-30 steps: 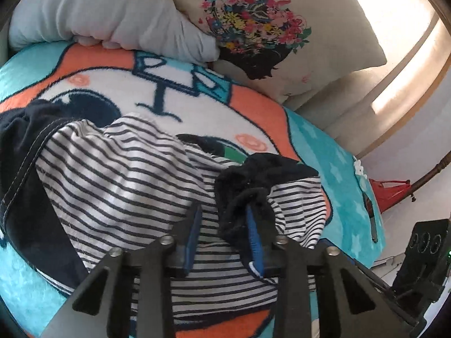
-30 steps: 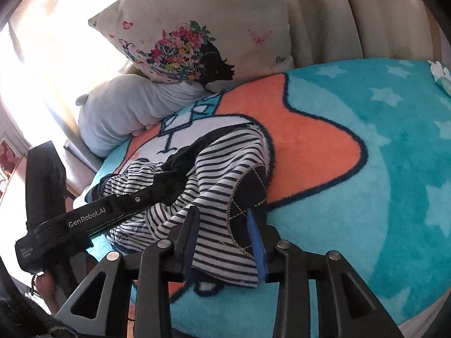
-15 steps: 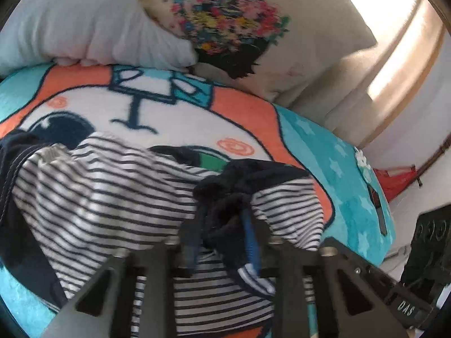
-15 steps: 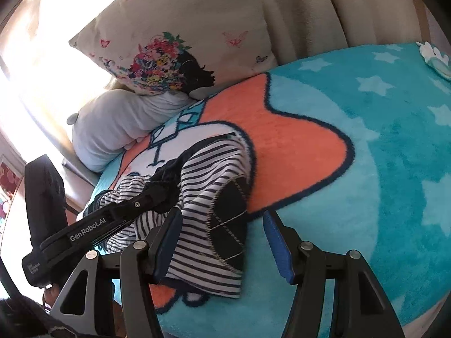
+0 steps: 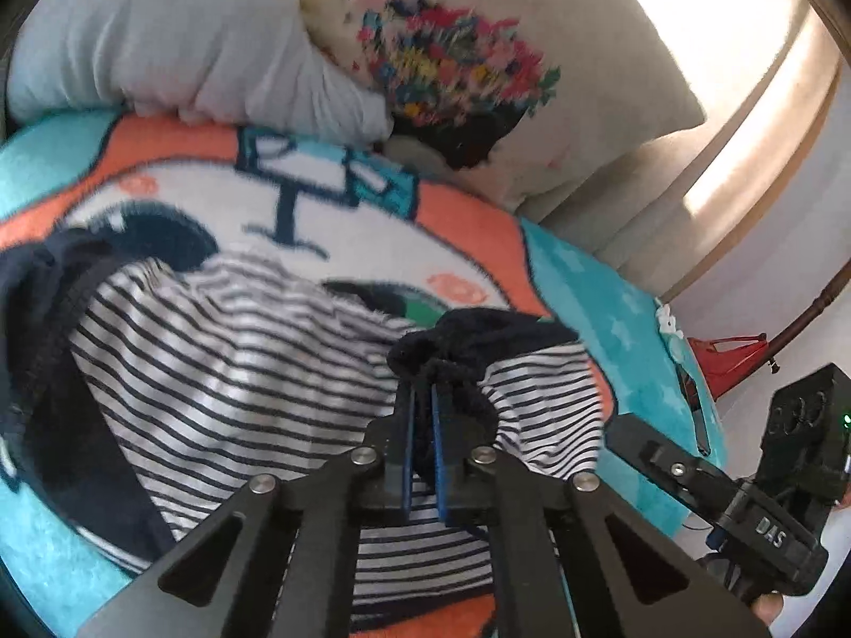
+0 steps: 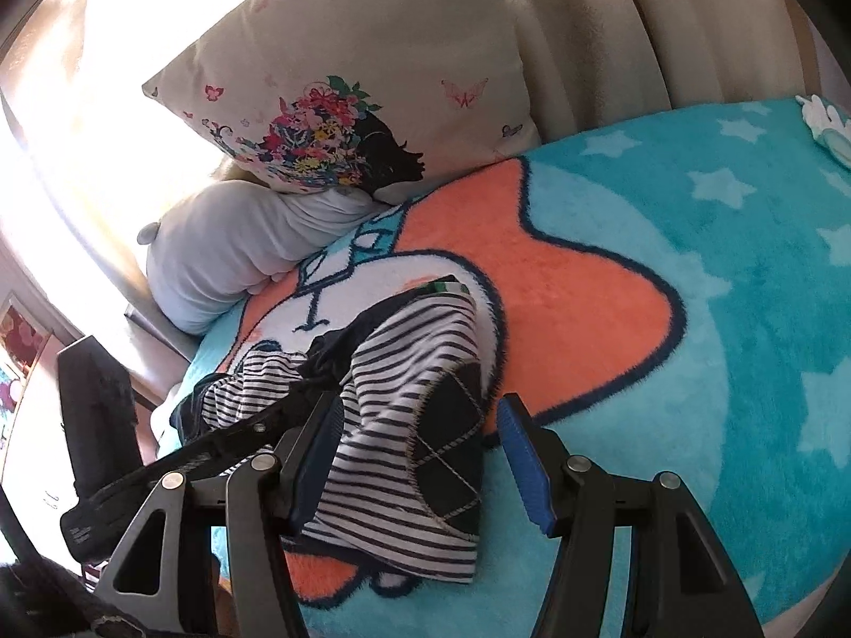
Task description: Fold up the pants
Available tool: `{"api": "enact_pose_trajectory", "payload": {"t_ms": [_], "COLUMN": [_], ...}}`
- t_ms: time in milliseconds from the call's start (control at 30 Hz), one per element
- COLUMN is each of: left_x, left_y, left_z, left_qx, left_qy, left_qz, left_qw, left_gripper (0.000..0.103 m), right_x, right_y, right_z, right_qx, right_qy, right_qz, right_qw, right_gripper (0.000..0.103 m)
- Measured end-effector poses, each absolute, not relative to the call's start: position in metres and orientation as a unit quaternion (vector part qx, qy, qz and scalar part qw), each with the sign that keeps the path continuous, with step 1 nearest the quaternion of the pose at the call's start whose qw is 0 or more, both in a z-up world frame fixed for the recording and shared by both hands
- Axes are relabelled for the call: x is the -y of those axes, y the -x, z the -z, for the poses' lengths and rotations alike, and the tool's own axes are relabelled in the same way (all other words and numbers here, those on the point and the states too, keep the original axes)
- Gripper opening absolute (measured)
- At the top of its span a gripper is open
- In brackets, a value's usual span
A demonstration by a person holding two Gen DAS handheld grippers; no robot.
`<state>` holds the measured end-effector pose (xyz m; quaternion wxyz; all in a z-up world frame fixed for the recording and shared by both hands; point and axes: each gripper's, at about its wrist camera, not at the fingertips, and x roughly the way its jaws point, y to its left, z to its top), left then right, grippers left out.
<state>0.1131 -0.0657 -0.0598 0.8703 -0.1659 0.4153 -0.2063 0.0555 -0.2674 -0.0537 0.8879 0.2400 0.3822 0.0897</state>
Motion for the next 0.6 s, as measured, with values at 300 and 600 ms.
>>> {"api": "enact_pose_trajectory", "payload": {"t_ms": [300,600], "left_x": [0.06,0.07], "left_y": [-0.106,-0.111], "left_z": [0.063,0.063], "left_qx": [-0.42,-0.432], "left_qy": [0.157,0.155], "left_qz": [0.215,0.239], "left_qw": [0.867,0.856], "left_gripper": [0.017,0.029], "right_x": [0.263,0.267], "right_y": [-0.063,-0.065], "right_z": [0.057,0.055], "right_qx": [-0.393,-0.39], "right_qy": [-0.242,-0.247], "right_qz": [-0.086,-0.081], "right_qw": [0.883,0.883], "right_gripper": [0.064,0.064]}}
